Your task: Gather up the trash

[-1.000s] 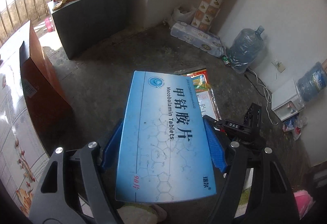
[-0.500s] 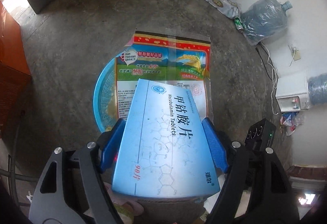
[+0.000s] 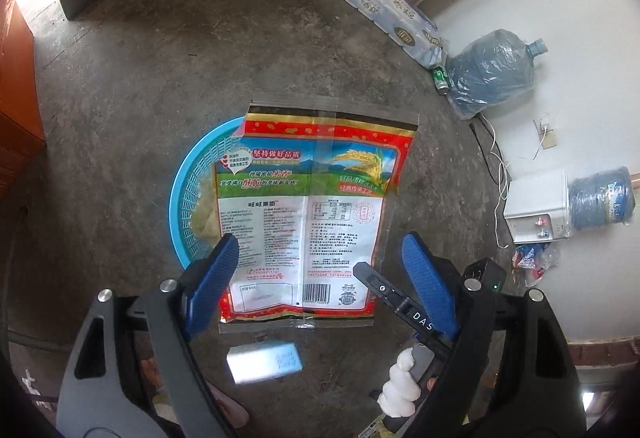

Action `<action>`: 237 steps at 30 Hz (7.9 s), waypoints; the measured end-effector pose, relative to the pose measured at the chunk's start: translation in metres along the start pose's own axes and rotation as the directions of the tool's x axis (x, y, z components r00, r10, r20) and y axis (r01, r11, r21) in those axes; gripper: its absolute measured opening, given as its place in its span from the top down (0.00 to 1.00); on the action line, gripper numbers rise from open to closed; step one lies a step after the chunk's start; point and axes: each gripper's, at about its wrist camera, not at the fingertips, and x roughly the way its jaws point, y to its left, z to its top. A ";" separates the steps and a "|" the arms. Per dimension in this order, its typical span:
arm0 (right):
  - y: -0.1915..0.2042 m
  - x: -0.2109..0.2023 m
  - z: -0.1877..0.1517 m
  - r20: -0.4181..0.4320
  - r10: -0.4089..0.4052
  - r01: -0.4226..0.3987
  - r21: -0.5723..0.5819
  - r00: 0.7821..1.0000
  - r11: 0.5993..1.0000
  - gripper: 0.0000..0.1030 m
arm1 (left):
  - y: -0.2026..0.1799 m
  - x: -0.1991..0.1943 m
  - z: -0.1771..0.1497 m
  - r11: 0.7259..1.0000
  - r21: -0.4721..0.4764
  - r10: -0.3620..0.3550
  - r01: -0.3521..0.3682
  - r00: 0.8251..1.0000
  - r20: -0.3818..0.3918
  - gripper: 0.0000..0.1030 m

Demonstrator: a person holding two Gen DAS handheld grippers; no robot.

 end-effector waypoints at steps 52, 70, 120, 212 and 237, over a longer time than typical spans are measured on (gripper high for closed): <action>0.098 0.143 0.014 -0.105 -0.615 0.497 -0.491 0.781 0.715 0.69 | 0.176 -0.303 -0.166 0.992 -0.119 0.005 0.038 0.939 0.343 0.23; 0.146 0.026 -0.006 0.055 -0.253 0.252 -0.425 0.966 0.870 0.53 | 0.161 -0.336 -0.202 0.991 -0.122 -0.003 0.056 0.918 0.397 0.22; -0.075 0.188 -0.353 -0.213 -0.772 0.178 -0.904 0.599 0.388 0.33 | 0.198 -0.351 -0.251 0.959 -0.280 0.085 0.037 0.909 0.409 0.19; 0.282 -0.197 -0.449 0.284 -0.182 0.332 -0.875 0.941 0.352 0.05 | 0.137 -0.357 -0.507 0.644 -0.515 0.736 -0.566 0.641 0.216 0.08; 0.274 -0.204 -0.421 0.314 -0.186 0.364 -0.836 0.931 0.412 0.06 | 0.143 -0.367 -0.503 0.608 -0.592 0.747 -0.528 0.634 0.201 0.08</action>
